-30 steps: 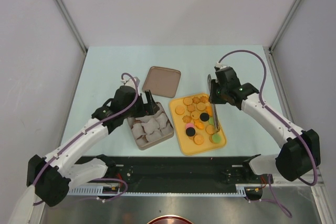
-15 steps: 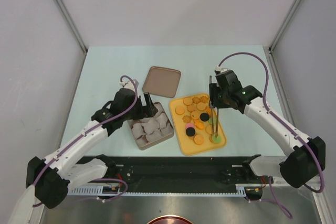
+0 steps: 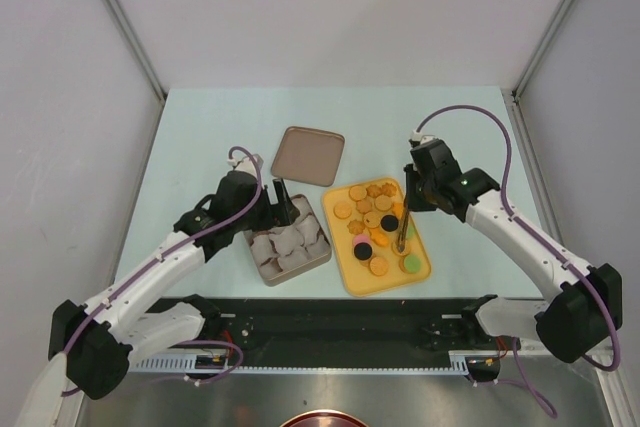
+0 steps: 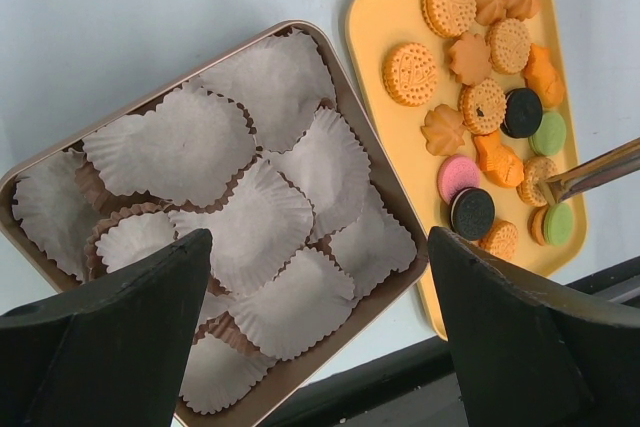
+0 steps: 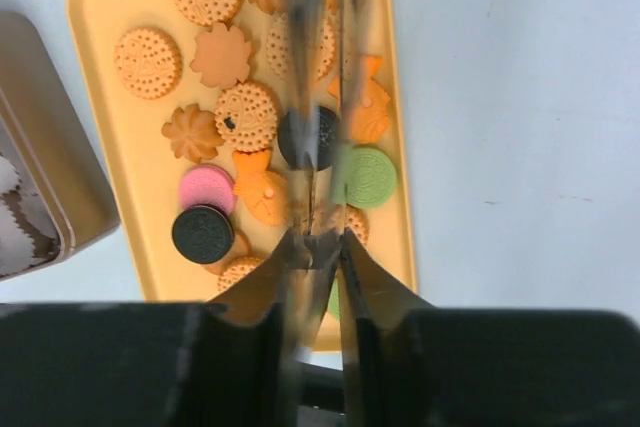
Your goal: Pack the cookies
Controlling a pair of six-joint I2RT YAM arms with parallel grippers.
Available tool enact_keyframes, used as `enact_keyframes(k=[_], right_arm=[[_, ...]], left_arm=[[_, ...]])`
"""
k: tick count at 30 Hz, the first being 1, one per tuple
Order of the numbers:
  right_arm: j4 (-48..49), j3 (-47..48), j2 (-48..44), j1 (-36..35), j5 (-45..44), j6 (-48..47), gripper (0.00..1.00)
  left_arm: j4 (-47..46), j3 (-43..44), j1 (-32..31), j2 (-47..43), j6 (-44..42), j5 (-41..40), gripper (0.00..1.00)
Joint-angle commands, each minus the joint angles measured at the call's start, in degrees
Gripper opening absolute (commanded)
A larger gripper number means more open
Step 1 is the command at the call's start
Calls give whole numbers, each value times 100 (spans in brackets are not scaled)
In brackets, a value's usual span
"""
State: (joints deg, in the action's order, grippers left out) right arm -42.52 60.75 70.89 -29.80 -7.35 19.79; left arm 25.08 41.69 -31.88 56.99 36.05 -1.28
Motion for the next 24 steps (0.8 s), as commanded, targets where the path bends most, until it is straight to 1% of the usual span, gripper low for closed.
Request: enact_keyframes(k=[1,3,5,6,8,9,10,12,14,15,19,20,24], right_arm=[[-290,419,-199,27,-266,69,14],[-519,804,-190,194,-345,43,6],[-906,1087,-207,438,-407,-2,2],[-1046,1262,-199,536,-433,-19,0],[-1424,1710,-120,825,-425,-124,0],[-1539,1842,-24,1236,-320,-168,0],[-1740,2140,108,1414,-250,-308,0],[-1856,2344,617,1844,-336,-370,0],[-1786,2476,1004,2039,-424,-423,0],[-1725,2494,1353,2127,-451,-415,0],[-1024,2485,2068,2513,-293,-310,0],[-925,2494,2234,2549,-128,-274,0],[-608,2748,2859,2567,-275,-274,0]], left_arm=[[-56,128,-20,-21,33,31,94],[-47,155,-29,-30,16,66,93],[-56,208,-20,-57,-2,75,93],[-73,225,-20,-74,-19,249,93],[-100,278,-20,-92,-46,373,93],[-126,287,-20,-118,-72,409,93],[-161,304,-20,-127,-107,444,93],[-231,305,-20,-127,-134,541,93],[-293,304,-29,-118,-169,628,94],[-319,296,-29,-101,-169,707,93],[-337,234,-20,-144,-160,805,93],[-337,217,-29,-197,-160,805,93],[-232,173,-20,-425,-177,682,93]])
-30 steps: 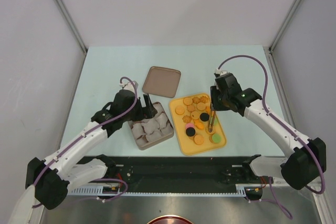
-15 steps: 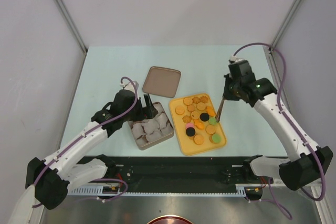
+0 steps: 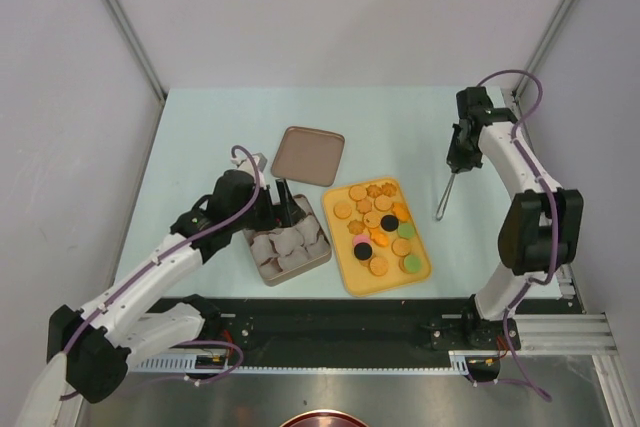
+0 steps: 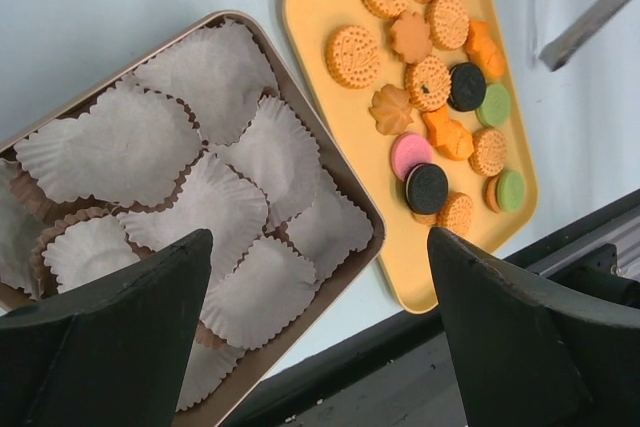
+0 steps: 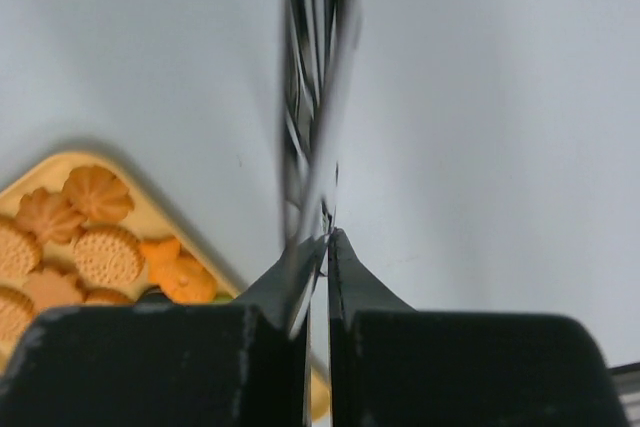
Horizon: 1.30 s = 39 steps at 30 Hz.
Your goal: Pack the cookies
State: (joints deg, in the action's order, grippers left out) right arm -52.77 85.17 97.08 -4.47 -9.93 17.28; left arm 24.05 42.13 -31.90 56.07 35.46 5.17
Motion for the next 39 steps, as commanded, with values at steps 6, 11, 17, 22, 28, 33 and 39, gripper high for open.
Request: enact_keyframes(k=[6,11,17,22,28,33,39], right_arm=[[601,755,1357,148,53,-40,0],[716,1037,2295,166,141,-49,4],[733,1274,2939,183,211,-5,9],[847,1205,3019,192,290,126,31],[1216,502,2545,131,281,329,46],[1542,-131,2272,60,378,495,49],[1682,-465,2175,-133,247,671,53]], left_arm=[[12,32,-18,-492,-171,-288,94],[47,32,-18,-352,-154,-341,94],[91,41,-18,-246,-145,-455,94],[100,6,-18,-220,-110,-473,94],[29,-47,-18,-220,-92,-429,94],[3,-82,-18,-237,-83,-324,94],[29,-108,-18,-308,-75,-324,94]])
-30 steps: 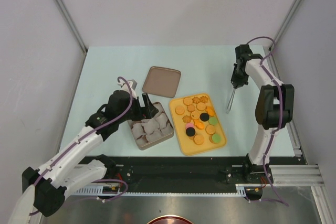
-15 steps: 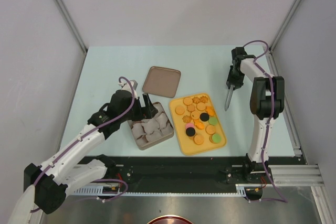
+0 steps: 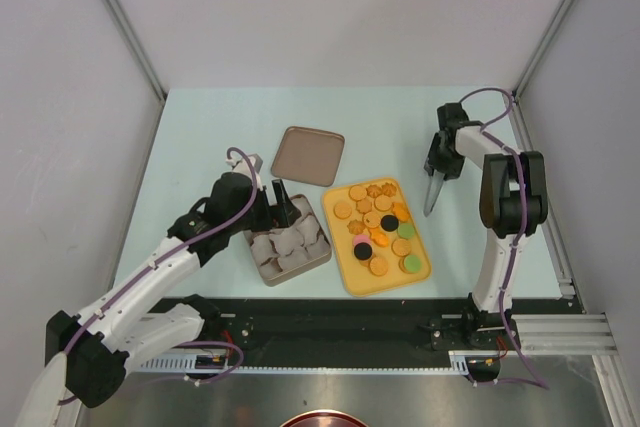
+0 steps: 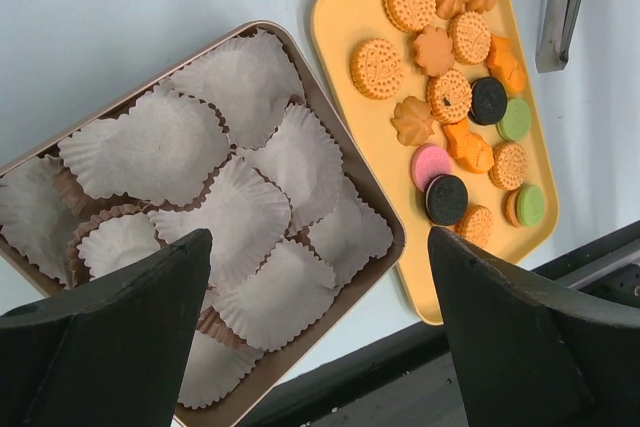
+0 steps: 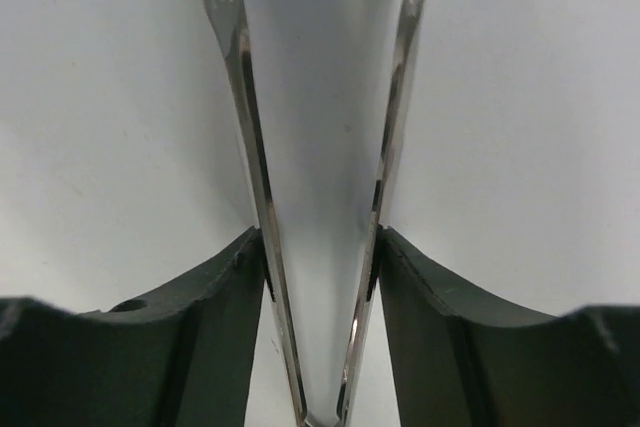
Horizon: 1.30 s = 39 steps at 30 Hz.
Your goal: Pack the cookies
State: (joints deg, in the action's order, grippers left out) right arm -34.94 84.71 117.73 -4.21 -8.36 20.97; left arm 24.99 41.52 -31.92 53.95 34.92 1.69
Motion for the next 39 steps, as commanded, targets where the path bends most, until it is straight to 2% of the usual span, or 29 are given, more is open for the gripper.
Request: enact_keyframes(k=[1,5,7,18,20,21,25,29,32,33,35,36,38,39], right_arm=[[-49,-446,14,-194,54,337,55],[110,-613,-285,-256,-157,495,65],[189,-718,-391,-256,-192,601,83],[865,-1518,-865,-396,-131,996,85],[1015,-1693,-953,-528,-166,1084,87],[1111,-1842,-1024,-555,-166,1137,97],[1279,-2028,-1007,-739,-271,1216,98],[1350,-2081,-1024,-784,-386,1269,95],[1200,-1958,-893,-775,-429,1243,84],[1069,-1914,-849,-757,-447,1243,77],[981,-1879,-770,-748,-491,1208,70],[893,-1888,-761,-731,-543,1199,61],[822,-1914,-726,-678,-605,1138,53],[744,-1914,-691,-617,-605,1111,46]], left_arm=[[-73,-56,-16,-113,-11,24,94],[-109,-117,-16,-166,6,41,95],[-117,-135,-16,-175,6,68,95],[-126,-197,-16,-236,24,85,96],[-135,-205,-25,-219,15,94,96],[-144,-205,-16,-210,15,103,96],[-161,-214,-25,-210,33,138,96],[-162,-223,-16,-219,59,173,96],[-135,-232,-16,-236,68,165,96],[-126,-232,-16,-254,77,165,96],[-118,-241,-25,-289,85,147,96],[-109,-249,-16,-306,86,138,96],[-109,-276,-25,-333,94,121,96],[-117,-276,-16,-324,94,121,96]])
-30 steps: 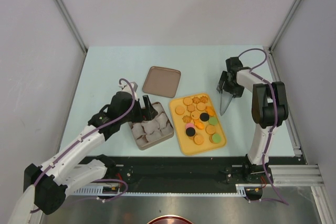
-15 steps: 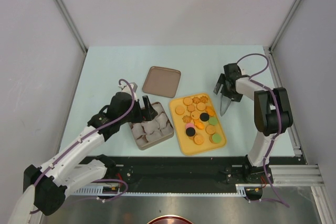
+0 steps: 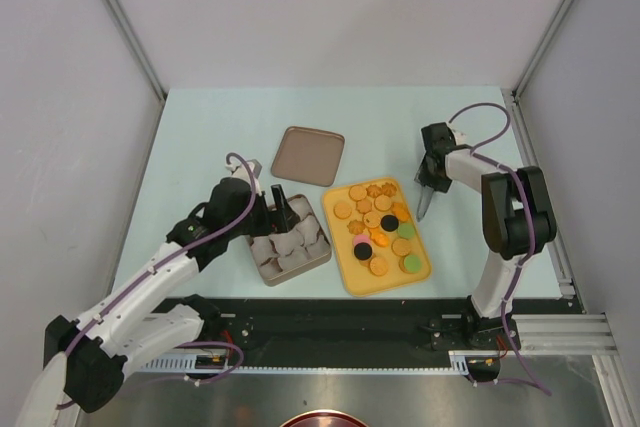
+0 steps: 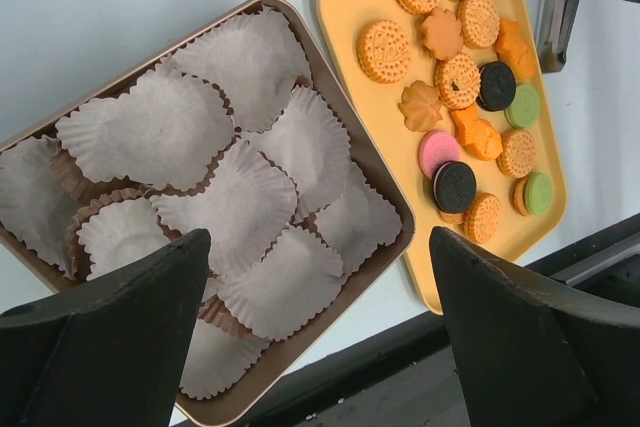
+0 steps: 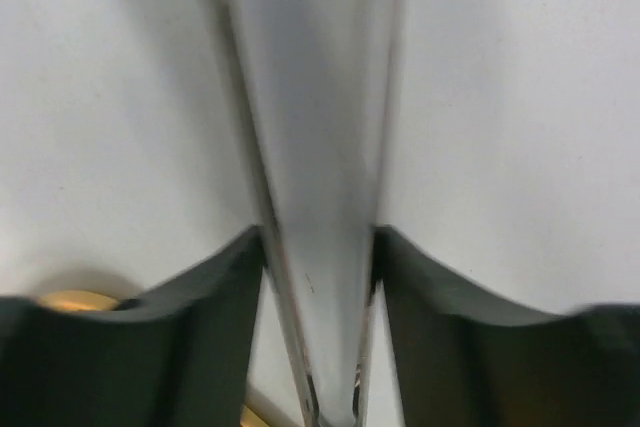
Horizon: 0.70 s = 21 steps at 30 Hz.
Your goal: Pack the cookies
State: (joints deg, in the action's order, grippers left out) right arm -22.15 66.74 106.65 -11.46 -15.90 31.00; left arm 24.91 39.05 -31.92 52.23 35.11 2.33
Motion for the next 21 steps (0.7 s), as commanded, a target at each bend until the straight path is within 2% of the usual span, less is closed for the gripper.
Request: enact_keyframes(k=[1,2,3,4,8,15,19,21], right_arm=[[-553,-143,427,144,114,99,42],[-571,-161,418,171,96,90,37],[-562,-248,322,188,105,81,26],[-545,-301,243,232,70,99,23],[-588,-364,-424,66,-79,11,22],[-1361,199,-1743,-637,-440,-384,22],[-1432,94,-2604,-866,-99,-551,20],[-1327,-125,-3140,-919,339,-709,22]], left_arm=[[-100,-37,-16,-160,75,49,96],[-100,-38,-16,-152,75,40,96],[-91,-38,-16,-160,75,40,96],[-82,-38,-16,-152,75,31,96],[-74,-29,-16,-152,75,22,96],[-3,33,-25,-151,48,-136,96],[-47,-46,-25,-134,110,-101,95],[-65,-90,-16,-117,145,-75,95]])
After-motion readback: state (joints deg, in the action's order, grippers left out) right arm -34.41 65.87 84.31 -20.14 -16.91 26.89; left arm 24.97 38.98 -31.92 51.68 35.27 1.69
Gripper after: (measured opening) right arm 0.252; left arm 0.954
